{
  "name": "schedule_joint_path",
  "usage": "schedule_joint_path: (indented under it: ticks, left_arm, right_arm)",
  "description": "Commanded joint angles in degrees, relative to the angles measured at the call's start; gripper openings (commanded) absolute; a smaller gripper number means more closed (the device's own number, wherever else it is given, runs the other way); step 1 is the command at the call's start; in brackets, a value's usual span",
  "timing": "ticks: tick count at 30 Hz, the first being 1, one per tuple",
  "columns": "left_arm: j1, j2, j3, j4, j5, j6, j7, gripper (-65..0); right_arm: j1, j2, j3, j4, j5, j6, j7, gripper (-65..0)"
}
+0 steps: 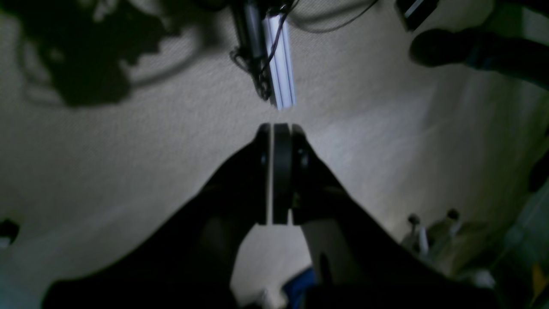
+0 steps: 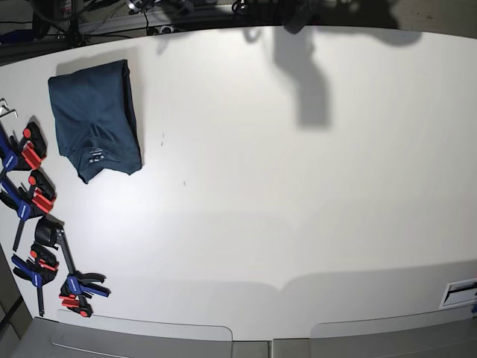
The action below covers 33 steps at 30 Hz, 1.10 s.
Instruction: Fold the T-shirt properly
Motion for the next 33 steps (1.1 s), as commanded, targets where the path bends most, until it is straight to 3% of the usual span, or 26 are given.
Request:
schedule_joint_path:
  ticks: [1, 3, 5, 7, 13, 19, 22, 28, 33]
  left_arm:
    - [0.0, -0.3, -0.1, -0.7, -0.1, 0.3, -1.0, -65.0]
    - [-1.7, 0.1, -0.1, -2.5, -0.1, 2.0, -1.9, -65.0]
    - [-3.4, 0.3, -0.1, -4.4, -0.1, 3.8, -2.9, -65.0]
    - [-5.0, 0.5, -0.1, -6.4, -0.1, 5.1, -4.3, -65.0]
    - [-9.4, 0.5, 0.2, -10.9, -0.3, 7.5, -5.3, -65.0]
    - [-10.0, 0.5, 0.2, -11.3, -0.3, 7.5, -6.8, -65.0]
    - [-10.2, 0.5, 0.2, -11.3, -0.3, 7.5, -7.3, -65.0]
    - [-10.2, 0.5, 0.2, -11.3, -0.3, 7.5, -7.3, -65.0]
    - [-10.2, 0.5, 0.2, -11.3, -0.3, 7.5, -7.3, -65.0]
  right_arm:
    - [-0.2, -0.5, 0.1, -1.1, 0.0, -1.8, 1.4, -65.0]
    - [-0.2, -2.4, 0.1, -3.8, 0.0, -7.7, 5.7, -64.2]
    - [0.0, -4.4, 0.1, -5.9, 0.0, -13.3, 8.1, -57.2]
    - [0.8, -6.3, 0.1, -7.5, 0.0, -16.4, 8.2, -53.8]
    - [2.8, -10.2, 0.1, -9.7, 0.7, -17.9, 8.0, -53.8]
    - [3.3, -12.5, 0.1, -9.6, 1.1, -18.0, 9.0, -53.8]
    - [3.6, -12.9, 0.3, -9.6, 1.1, -18.3, 9.0, -53.8]
    - [3.8, -12.9, 0.3, -9.6, 1.1, -23.3, 9.1, -53.8]
    - [3.8, -12.9, 0.3, -9.6, 1.1, -24.9, 9.1, -53.8]
